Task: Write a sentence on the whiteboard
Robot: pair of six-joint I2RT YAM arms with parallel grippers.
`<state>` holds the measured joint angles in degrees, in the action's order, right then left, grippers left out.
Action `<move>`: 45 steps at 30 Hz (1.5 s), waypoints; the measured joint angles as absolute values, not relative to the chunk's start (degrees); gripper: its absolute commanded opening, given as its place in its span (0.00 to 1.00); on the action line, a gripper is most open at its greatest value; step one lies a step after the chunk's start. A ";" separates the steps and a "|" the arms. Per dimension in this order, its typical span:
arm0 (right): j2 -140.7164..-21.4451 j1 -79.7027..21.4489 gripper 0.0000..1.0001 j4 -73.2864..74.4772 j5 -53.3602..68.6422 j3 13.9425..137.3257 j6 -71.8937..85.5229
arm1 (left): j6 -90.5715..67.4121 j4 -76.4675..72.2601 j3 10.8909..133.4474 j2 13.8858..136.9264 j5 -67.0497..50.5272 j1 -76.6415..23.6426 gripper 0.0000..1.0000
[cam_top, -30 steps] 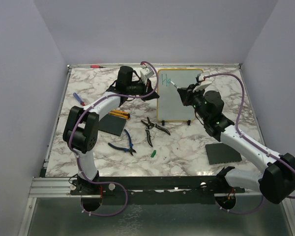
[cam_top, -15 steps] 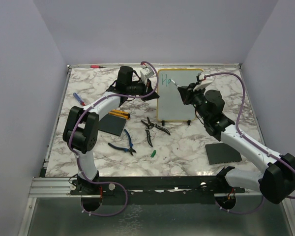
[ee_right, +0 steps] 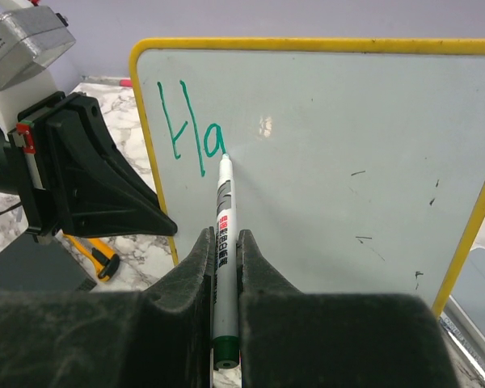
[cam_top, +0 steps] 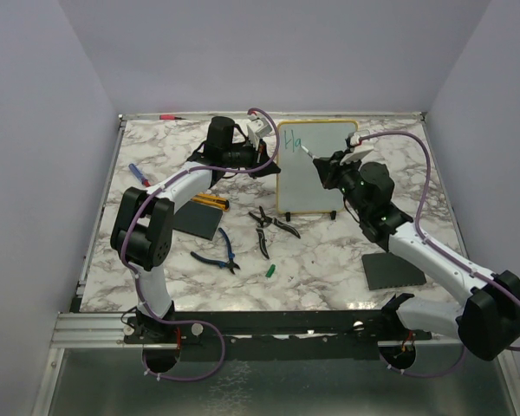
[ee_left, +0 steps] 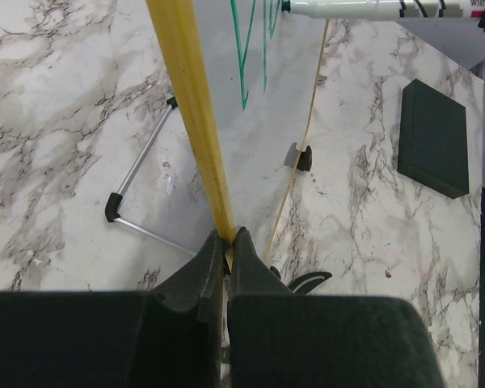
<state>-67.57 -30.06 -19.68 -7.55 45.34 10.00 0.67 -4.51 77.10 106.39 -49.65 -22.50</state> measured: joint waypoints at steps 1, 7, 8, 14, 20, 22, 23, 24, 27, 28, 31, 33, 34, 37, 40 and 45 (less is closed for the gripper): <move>-67.44 -30.04 0.01 -19.66 -7.55 45.10 10.04 | 0.69 -4.51 77.10 106.39 -49.67 -22.50 0.00; -66.24 -30.04 0.01 -19.46 -7.60 43.75 10.50 | 0.71 -4.03 77.10 106.17 -49.65 -22.50 0.00; -66.02 -30.04 0.01 -19.38 -7.68 43.51 10.52 | 0.71 -3.97 77.10 106.13 -49.65 -22.50 0.00; -64.88 -30.04 0.01 -18.28 -8.75 42.89 10.48 | 0.73 -3.79 77.10 106.06 -49.58 -22.50 0.00; -62.46 -30.04 0.01 -17.78 -9.32 42.89 10.37 | 0.71 -3.77 77.10 106.04 -49.47 -22.50 0.00; -61.25 -30.04 0.01 -17.82 -9.30 42.94 10.17 | 0.71 -3.75 77.10 106.02 -49.45 -22.50 0.00; -60.82 -30.04 0.01 -17.82 -9.30 43.05 10.00 | 0.71 -3.73 77.10 106.00 -49.45 -22.50 0.00; -60.58 -30.04 0.01 -17.82 -9.30 43.24 9.91 | 0.71 -3.73 77.10 106.00 -49.43 -22.50 0.00; -60.80 -30.04 0.00 -17.89 -9.30 44.01 9.32 | 0.71 -3.70 77.10 105.97 -49.43 -22.50 0.00; -60.99 -30.04 0.01 -17.89 -9.28 44.16 9.23 | 0.71 -3.70 77.10 105.97 -49.43 -22.50 0.00; -62.17 -30.04 0.01 -17.93 -9.21 44.73 8.86 | 0.73 -3.68 77.10 105.97 -49.43 -22.50 0.00; -63.05 -30.04 0.01 -17.93 -9.15 44.95 8.64 | 0.73 -3.68 77.10 105.97 -49.43 -22.52 0.00; -63.40 -30.04 0.01 -17.96 -9.13 44.97 8.51 | 0.73 -3.68 77.10 105.97 -49.43 -22.52 0.00; -64.38 -30.04 0.01 -17.93 -8.97 45.06 8.21 | 0.71 -3.68 77.10 105.97 -49.43 -22.52 0.00; -65.17 -30.04 0.01 -18.09 -8.71 45.50 7.92 | 0.73 -3.68 77.10 105.97 -49.43 -22.52 0.00; -65.80 -30.04 0.01 -19.11 -8.40 45.71 7.86 | 0.73 -3.68 77.10 105.97 -49.43 -22.52 0.00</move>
